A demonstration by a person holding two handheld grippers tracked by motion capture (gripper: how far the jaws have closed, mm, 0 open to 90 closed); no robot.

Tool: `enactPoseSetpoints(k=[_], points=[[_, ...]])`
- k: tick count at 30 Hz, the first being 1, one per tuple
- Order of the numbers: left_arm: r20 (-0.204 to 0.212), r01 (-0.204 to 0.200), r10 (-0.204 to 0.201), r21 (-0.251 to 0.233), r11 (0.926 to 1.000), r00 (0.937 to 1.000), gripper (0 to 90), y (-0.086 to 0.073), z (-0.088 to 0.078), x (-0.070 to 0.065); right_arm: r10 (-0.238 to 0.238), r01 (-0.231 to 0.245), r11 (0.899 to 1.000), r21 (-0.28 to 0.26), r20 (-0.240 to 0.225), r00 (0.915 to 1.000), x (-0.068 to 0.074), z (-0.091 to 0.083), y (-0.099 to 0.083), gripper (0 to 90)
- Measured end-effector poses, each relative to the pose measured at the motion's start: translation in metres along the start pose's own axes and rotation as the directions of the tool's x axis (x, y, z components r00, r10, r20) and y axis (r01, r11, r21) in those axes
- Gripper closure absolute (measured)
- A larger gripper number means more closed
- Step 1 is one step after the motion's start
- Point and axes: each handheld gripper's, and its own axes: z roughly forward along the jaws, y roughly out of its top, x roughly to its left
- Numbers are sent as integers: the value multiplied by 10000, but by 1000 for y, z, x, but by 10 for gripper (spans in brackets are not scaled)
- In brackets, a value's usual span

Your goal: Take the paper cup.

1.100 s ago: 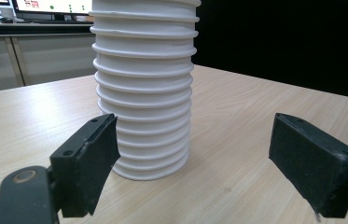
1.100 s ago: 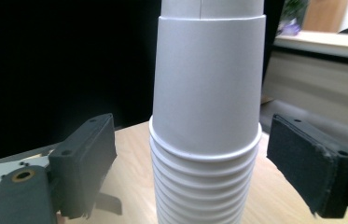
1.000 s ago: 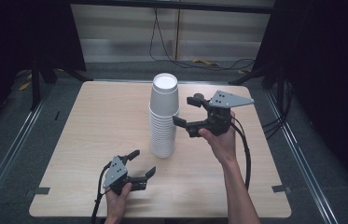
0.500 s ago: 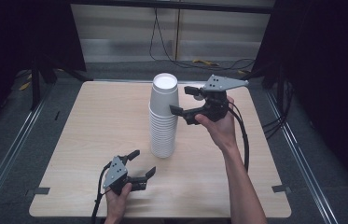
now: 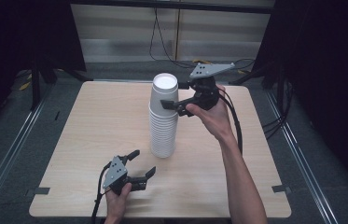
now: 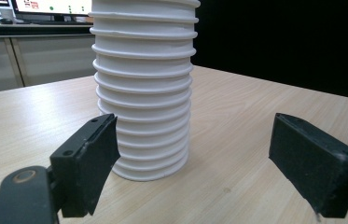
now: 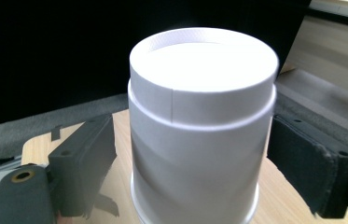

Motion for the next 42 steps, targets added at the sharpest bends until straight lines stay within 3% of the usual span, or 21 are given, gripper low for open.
enactPoseSetpoints(k=[10, 17, 24, 42], points=[[27, -25, 25, 0, 10000, 10000, 156, 0, 0, 0, -52, 54, 9933, 1153, -25, 10000, -5, 13, 13, 141], [34, -45, 45, 15, 10000, 10000, 157, 0, 1, 0, -170, 179, 9862, 1647, -70, 9998, -7, 18, 23, 143], [39, -36, 36, 7, 10000, 10000, 157, 0, 0, 0, -230, 284, 9812, 1909, -304, 9993, -7, 24, 27, 157], [41, -17, 17, 2, 10000, 10000, 157, 0, 0, 0, -314, 374, 9803, 1938, -342, 9989, -8, 22, 32, 200]])
